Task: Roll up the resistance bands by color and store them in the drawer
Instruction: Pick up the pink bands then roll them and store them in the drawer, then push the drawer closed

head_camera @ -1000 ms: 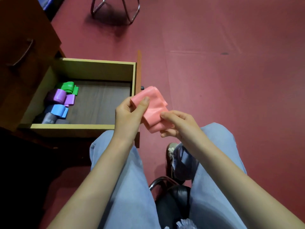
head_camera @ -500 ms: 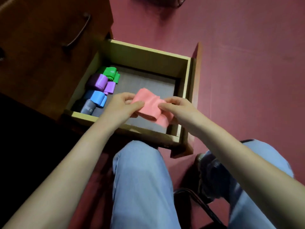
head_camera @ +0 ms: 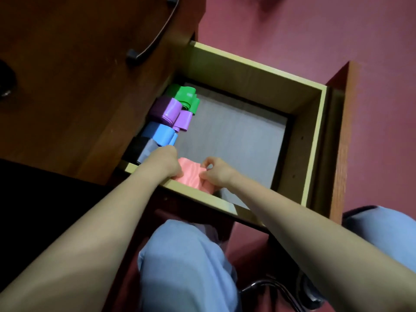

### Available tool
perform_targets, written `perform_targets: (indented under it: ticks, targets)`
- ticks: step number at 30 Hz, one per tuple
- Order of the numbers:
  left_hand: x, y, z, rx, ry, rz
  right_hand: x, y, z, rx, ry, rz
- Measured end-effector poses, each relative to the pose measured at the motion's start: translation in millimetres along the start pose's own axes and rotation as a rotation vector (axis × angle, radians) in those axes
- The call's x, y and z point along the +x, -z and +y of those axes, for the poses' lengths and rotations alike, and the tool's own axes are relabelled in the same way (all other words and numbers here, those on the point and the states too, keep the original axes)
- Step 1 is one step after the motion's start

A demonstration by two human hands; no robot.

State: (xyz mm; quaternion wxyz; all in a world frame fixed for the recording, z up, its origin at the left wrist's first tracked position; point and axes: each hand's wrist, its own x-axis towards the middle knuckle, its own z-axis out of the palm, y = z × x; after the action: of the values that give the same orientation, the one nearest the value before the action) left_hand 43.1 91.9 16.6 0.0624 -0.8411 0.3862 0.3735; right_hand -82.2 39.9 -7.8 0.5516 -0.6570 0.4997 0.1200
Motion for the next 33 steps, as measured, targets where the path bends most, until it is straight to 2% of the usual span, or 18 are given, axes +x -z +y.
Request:
perform_targets:
  ticks: [5,13,18,21,25,28,30,33]
  targets:
    - [14,2,0,0.077,0.010,-0.089,15,-12,2,-0.102,0.013,0.031]
    - [11,-6,2,0.228,-0.045,0.037,21,-16,7,-0.176,0.026,0.102]
    - [0,-3,6,0.371,-0.023,0.043,19,-14,9,-0.323,0.035,0.063]
    - [-12,1,20,0.409,-0.054,0.107,13,-7,7,-0.475,0.049,0.001]
    - [-36,-1,49,0.145,-0.224,0.165,-15,29,9,-0.566,0.077,0.012]
    - [-50,-6,73,-0.105,-0.348,0.084,-50,68,19,-0.645,0.148,0.100]
    - [-66,-12,93,-0.229,-0.406,0.047,-77,91,30,-0.655,0.272,0.150]
    - [-91,-25,125,-0.309,-0.504,0.015,-119,117,48,-0.558,0.480,0.402]
